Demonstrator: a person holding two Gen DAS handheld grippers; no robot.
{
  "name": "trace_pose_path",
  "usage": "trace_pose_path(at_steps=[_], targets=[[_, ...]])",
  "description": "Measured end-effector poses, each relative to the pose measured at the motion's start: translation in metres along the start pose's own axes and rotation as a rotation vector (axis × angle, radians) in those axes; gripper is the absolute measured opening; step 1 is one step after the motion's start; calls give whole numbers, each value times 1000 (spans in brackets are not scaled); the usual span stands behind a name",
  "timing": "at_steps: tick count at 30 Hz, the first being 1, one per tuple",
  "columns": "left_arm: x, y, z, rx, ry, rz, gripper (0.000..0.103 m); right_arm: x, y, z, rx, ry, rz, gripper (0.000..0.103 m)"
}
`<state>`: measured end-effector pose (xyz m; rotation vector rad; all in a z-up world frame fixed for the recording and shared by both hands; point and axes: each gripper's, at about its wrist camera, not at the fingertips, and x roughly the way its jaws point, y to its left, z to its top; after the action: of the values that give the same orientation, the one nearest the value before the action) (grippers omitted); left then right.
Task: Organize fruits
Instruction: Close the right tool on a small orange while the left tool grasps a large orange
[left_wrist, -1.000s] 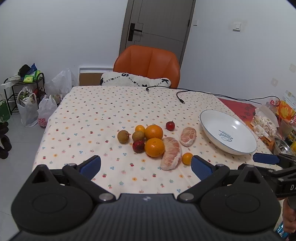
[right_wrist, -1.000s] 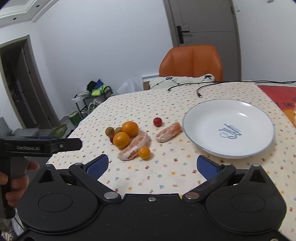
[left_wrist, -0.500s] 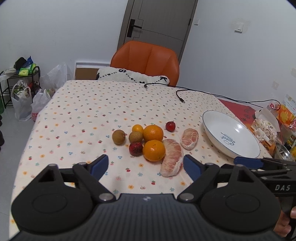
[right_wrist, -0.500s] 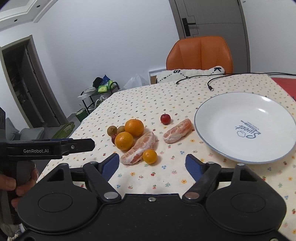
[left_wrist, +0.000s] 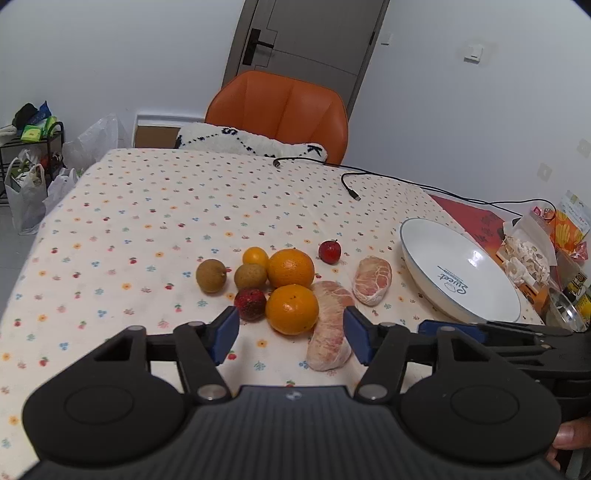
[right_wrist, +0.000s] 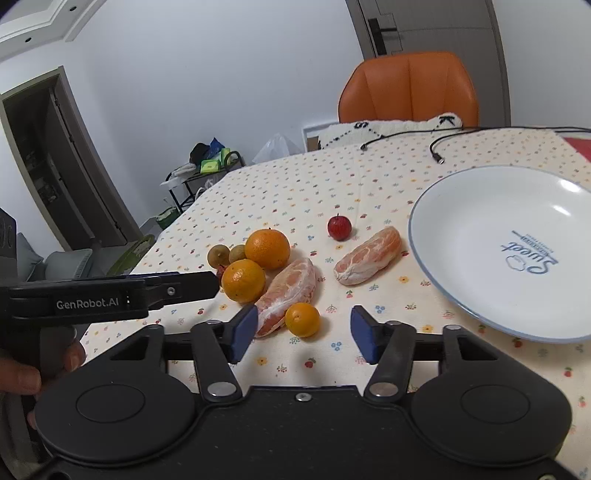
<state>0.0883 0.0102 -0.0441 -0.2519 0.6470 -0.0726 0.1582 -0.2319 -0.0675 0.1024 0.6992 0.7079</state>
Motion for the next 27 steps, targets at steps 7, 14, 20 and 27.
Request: trace_pose_path(at_steps=[7, 14, 20, 27], targets=[[17, 0, 1, -6, 9, -19, 53, 16, -3, 1, 3, 31, 12, 44], [29, 2, 2, -8, 15, -28, 42, 25, -4, 0, -8, 53, 20, 25], [31, 5, -1, -21, 4, -29, 35, 21, -4, 0, -11, 51, 17, 23], [21, 0, -1, -15, -6, -28, 34, 12, -5, 1, -5, 22, 13, 23]])
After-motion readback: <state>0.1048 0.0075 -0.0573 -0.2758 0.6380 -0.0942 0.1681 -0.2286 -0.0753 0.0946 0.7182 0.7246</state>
